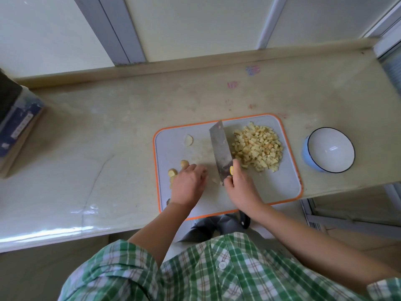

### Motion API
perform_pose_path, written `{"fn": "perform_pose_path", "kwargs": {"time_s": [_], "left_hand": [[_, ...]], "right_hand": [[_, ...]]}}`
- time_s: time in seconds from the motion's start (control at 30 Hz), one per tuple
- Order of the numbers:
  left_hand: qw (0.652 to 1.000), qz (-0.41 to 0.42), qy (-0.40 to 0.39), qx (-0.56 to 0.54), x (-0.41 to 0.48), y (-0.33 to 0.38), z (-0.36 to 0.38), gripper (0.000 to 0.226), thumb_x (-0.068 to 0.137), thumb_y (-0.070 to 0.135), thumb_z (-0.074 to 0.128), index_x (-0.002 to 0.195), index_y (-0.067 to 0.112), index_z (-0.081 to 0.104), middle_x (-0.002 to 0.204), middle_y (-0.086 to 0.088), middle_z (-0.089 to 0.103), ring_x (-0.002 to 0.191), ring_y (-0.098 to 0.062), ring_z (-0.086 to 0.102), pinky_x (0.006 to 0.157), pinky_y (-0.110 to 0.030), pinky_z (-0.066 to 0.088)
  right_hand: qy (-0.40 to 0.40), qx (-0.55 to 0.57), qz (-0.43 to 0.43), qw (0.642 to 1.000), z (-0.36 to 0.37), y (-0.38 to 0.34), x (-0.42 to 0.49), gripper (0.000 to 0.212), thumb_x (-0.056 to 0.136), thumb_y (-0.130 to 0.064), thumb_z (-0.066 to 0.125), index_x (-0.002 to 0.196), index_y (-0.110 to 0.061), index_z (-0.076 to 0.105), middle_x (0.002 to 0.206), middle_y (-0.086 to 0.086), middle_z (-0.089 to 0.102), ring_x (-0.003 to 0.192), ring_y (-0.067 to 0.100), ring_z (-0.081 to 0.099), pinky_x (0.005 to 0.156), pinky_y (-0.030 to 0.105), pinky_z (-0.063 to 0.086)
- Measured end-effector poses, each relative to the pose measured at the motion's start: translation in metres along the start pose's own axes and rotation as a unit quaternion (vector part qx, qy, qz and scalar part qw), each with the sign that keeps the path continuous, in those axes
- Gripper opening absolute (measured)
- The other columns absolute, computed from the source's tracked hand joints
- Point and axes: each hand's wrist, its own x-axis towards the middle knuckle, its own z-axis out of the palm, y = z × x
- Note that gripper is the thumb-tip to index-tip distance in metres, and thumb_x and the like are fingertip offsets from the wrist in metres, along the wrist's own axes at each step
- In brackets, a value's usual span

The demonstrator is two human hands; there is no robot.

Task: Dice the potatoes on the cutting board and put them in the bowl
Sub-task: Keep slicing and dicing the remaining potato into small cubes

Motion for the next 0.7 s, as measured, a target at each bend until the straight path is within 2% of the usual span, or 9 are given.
{"fn": "perform_pose_path", "kwargs": {"time_s": [0.13,0.23,0.3,0.4,0.47,0.53,0.6,0.7], "left_hand": [[0.996,-0.088,-0.003,-0.019,-0.001,-0.007,-0.005,0.009,0.088,0.022,0.062,0.095,0.017,0.062,0.081,-0.004,0.064,0.076,-0.028,0.060,0.059,-0.035,0.043],[0.996,-0.089,-0.007,-0.030,-0.003,-0.007,-0.007,0.010,0.088,0.018,0.059,0.098,0.017,0.061,0.085,-0.003,0.065,0.079,-0.028,0.060,0.061,-0.035,0.043],[0.996,-0.083,-0.014,-0.028,-0.002,-0.005,-0.008,0.013,0.088,0.016,0.058,0.100,0.017,0.061,0.088,-0.003,0.065,0.081,-0.027,0.060,0.060,-0.034,0.041],[0.995,-0.097,-0.024,-0.027,0.001,0.001,-0.010,0.014,0.089,0.017,0.056,0.102,0.017,0.061,0.089,-0.004,0.065,0.082,-0.026,0.060,0.061,-0.031,0.038],[0.991,-0.119,-0.031,-0.048,0.006,0.009,-0.012,0.012,0.091,0.020,0.054,0.101,0.019,0.061,0.086,-0.003,0.065,0.080,-0.026,0.061,0.065,-0.035,0.044],[0.981,-0.152,-0.047,-0.109,0.015,0.022,-0.018,0.013,0.095,0.027,0.051,0.098,0.020,0.061,0.081,-0.001,0.067,0.076,-0.024,0.062,0.067,-0.038,0.048],[0.943,-0.192,-0.093,-0.256,0.027,0.042,-0.029,0.024,0.099,0.036,0.045,0.099,0.017,0.061,0.075,-0.002,0.068,0.068,-0.020,0.062,0.065,-0.039,0.052],[0.833,-0.268,-0.152,-0.460,0.047,0.074,-0.042,0.039,0.099,0.046,0.041,0.106,0.011,0.057,0.074,-0.011,0.068,0.061,-0.022,0.058,0.051,-0.033,0.048]], "right_hand": [[-0.060,0.007,-0.047,0.997,0.007,-0.003,-0.013,0.016,0.090,-0.003,0.043,0.105,-0.005,0.038,0.064,-0.002,0.034,0.061,0.025,0.039,0.057,0.035,0.026],[-0.090,-0.021,-0.044,0.995,0.011,0.006,-0.020,0.033,0.093,-0.008,0.042,0.125,-0.004,0.036,0.066,-0.001,0.040,0.062,0.023,0.045,0.055,0.033,0.029],[-0.066,-0.026,-0.010,0.997,0.002,0.017,-0.015,0.039,0.093,-0.008,0.043,0.131,-0.003,0.033,0.066,-0.002,0.041,0.063,0.023,0.046,0.056,0.031,0.030],[-0.012,-0.026,0.034,0.999,-0.020,0.032,0.000,0.035,0.092,-0.005,0.044,0.126,-0.002,0.035,0.079,0.005,0.044,0.073,0.034,0.052,0.060,0.030,0.028],[0.003,-0.037,0.020,0.999,-0.032,0.037,0.008,0.032,0.089,-0.004,0.045,0.121,-0.002,0.039,0.076,0.006,0.042,0.072,0.034,0.050,0.060,0.031,0.026],[0.019,-0.055,-0.014,0.998,-0.039,0.035,0.013,0.029,0.088,-0.007,0.048,0.118,-0.004,0.044,0.077,0.004,0.043,0.070,0.026,0.042,0.060,0.033,0.027],[0.051,-0.089,-0.044,0.994,-0.046,0.027,0.017,0.024,0.087,-0.010,0.052,0.111,-0.009,0.049,0.090,0.007,0.047,0.072,0.027,0.046,0.060,0.035,0.032],[0.059,-0.149,-0.085,0.983,-0.052,0.017,0.018,0.025,0.084,-0.013,0.058,0.108,-0.015,0.053,0.101,0.007,0.044,0.075,0.033,0.057,0.056,0.038,0.042]]}}
